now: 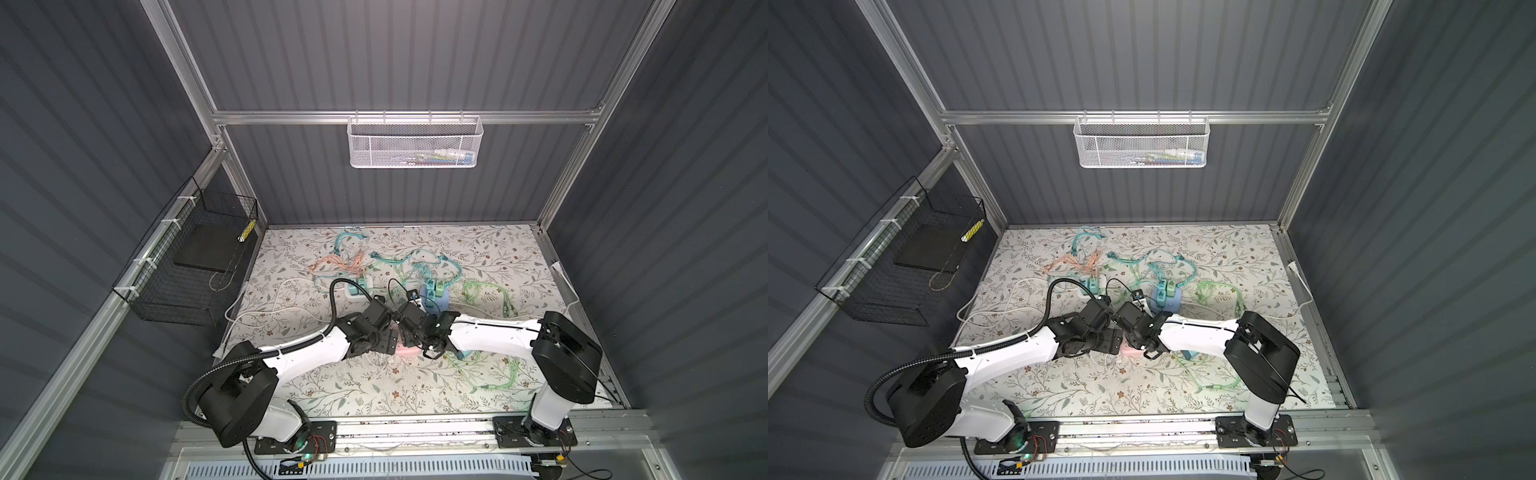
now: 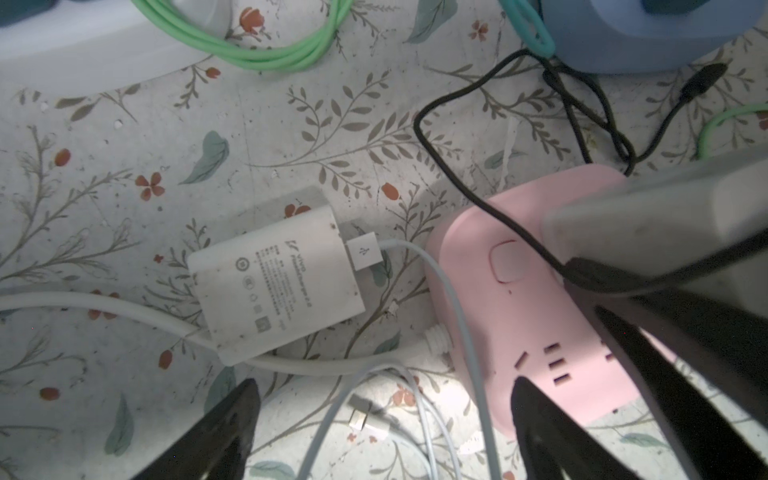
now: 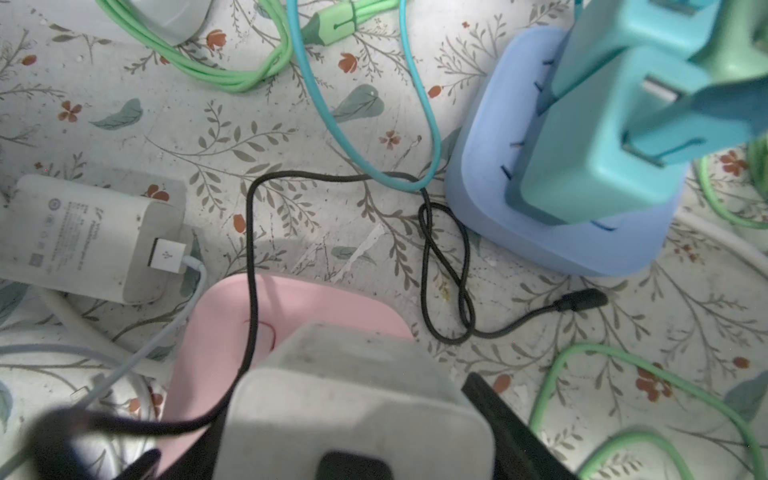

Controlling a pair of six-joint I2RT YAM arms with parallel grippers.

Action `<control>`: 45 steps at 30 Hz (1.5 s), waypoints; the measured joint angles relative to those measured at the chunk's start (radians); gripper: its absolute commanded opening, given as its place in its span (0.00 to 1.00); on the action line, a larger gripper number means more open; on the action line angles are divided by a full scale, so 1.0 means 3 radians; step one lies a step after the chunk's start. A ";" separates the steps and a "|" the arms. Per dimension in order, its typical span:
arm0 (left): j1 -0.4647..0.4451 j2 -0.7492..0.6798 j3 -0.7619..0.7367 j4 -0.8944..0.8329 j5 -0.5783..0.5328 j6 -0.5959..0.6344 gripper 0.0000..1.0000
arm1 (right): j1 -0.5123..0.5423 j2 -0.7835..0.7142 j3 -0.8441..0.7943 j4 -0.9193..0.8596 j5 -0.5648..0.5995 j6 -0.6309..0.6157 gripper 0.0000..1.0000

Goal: Pull the plug off the socket
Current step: 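Move the right gripper over the white charger plugged into the strip, then close the right gripper on the white charger while the left holds the strip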

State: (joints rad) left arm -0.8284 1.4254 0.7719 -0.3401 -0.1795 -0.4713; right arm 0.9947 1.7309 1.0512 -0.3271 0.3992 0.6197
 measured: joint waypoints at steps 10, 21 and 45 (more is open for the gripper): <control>0.0041 0.0046 0.0001 0.0079 0.0081 0.0029 0.95 | -0.0033 0.0081 0.0065 -0.0009 -0.0079 -0.0075 0.60; 0.0070 0.0212 0.0067 0.0251 0.0245 0.0048 0.95 | -0.0083 0.0088 0.0085 -0.0032 -0.0123 -0.0098 0.47; 0.0067 0.0486 0.0231 0.0239 0.0361 -0.0047 0.89 | -0.0146 -0.0017 -0.0099 0.0179 -0.0116 -0.0088 0.34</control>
State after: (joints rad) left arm -0.8082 1.5711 0.8413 -0.2684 -0.0711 -0.4854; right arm 0.9508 1.7260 1.0214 -0.2733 0.3645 0.5934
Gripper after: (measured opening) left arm 0.904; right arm 0.589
